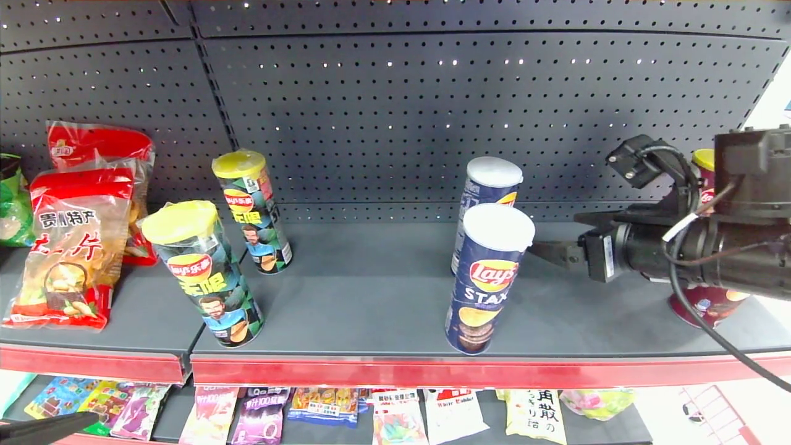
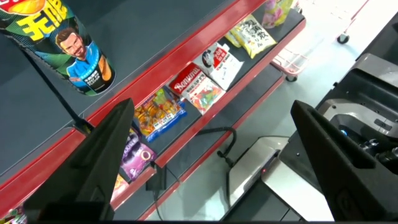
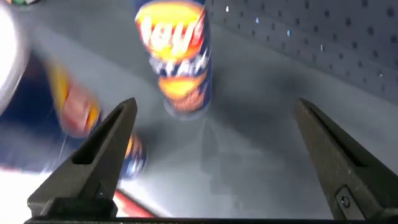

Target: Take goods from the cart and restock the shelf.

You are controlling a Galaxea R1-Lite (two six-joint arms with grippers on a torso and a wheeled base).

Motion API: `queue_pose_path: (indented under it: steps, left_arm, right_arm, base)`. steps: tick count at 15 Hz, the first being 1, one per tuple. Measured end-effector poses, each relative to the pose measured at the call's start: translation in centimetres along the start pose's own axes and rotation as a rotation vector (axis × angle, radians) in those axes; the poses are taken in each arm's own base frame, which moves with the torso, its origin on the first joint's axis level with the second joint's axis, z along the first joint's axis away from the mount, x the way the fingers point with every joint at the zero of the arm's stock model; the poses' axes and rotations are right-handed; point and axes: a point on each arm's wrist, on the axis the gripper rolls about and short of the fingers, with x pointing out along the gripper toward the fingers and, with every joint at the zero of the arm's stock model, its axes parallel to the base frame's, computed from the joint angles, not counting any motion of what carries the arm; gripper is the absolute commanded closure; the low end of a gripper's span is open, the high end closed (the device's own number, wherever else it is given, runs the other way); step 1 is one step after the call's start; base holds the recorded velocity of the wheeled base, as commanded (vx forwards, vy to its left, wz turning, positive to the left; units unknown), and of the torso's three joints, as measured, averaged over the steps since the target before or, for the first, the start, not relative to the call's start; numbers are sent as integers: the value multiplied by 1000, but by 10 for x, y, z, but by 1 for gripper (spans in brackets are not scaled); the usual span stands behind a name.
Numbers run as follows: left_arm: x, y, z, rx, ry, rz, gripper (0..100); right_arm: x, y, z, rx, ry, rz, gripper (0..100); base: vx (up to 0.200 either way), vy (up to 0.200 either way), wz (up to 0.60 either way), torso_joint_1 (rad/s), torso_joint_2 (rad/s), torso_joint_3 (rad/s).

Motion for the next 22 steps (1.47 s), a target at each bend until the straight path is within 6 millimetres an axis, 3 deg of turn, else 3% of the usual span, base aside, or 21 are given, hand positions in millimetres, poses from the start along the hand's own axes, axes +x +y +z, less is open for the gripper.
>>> queue_pose_path:
  steps: [5, 10, 15, 18, 22]
  left_arm:
    - [21, 1, 28, -2, -1, 1, 0]
    - [66, 0, 58, 2, 87, -18, 0]
    - [129, -2, 88, 12, 180, -22, 0]
    - [161, -3, 94, 20, 241, -10, 0]
    - [203, -6, 92, 37, 331, 52, 0]
  right_arm:
    - [-58, 9, -29, -4, -30, 1, 0]
    - [-134, 21, -67, -18, -177, -5, 0]
    - [-201, 30, -116, 15, -281, -130, 0]
    - [-225, 36, -149, 50, -259, -217, 0]
    - [-236, 40, -164, 64, -328, -274, 0]
  base:
    - [0, 0, 0, 0, 0, 0]
    - [0, 0, 0, 0, 0, 0]
    - [0, 0, 0, 0, 0, 0]
    - [0, 0, 0, 0, 0, 0]
    - [0, 0, 0, 0, 0, 0]
